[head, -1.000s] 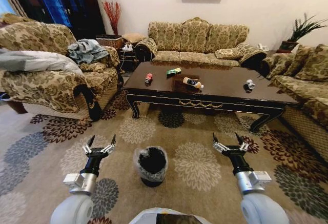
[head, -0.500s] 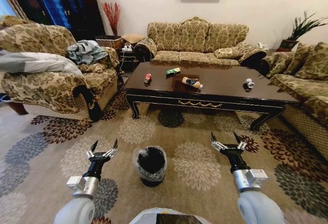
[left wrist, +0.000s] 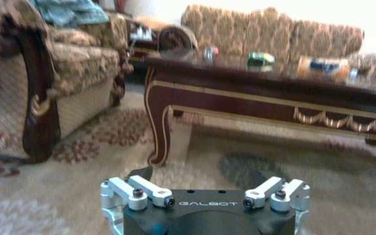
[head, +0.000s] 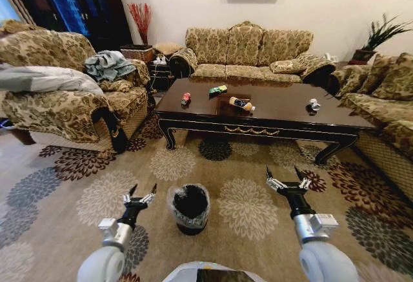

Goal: Move to the front of the table and place the trash on the table into the trash bin.

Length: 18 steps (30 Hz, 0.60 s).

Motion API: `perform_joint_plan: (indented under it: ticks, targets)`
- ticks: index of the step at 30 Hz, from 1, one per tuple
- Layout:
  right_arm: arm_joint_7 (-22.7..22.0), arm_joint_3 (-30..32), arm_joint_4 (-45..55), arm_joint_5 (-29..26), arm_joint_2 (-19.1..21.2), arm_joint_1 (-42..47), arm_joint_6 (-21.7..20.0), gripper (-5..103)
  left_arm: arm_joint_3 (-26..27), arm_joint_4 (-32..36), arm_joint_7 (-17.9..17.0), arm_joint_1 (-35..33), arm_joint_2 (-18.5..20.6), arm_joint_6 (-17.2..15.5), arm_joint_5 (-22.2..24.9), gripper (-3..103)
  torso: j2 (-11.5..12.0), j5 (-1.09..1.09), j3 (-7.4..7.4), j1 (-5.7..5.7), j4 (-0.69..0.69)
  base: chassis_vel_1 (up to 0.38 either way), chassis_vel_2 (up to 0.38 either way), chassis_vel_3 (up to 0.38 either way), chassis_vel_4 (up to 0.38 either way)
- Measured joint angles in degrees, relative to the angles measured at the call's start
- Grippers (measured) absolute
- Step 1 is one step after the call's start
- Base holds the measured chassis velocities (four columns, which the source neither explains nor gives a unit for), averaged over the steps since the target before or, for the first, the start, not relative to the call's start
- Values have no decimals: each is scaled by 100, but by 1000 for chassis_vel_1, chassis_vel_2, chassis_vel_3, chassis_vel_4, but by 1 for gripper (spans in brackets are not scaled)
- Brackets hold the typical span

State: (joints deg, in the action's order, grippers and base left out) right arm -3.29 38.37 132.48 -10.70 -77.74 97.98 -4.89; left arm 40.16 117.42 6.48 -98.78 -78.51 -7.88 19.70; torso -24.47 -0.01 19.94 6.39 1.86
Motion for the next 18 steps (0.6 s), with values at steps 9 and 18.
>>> perform_joint_plan:
  ticks: [9, 18]
  targets:
    - [23, 153, -50, -2, -65, 152, 56, 100, -448, -611, -89, 366, -48, 30, -304, 100, 0, 0, 0, 0, 0, 0, 0, 0, 0]
    - [21, 129, -73, 52, -78, 157, 70, 100, -390, -530, -5, 321, -55, -300, -548, 100, 82, 1, -51, -30, 0, 0, 0, 0, 0]
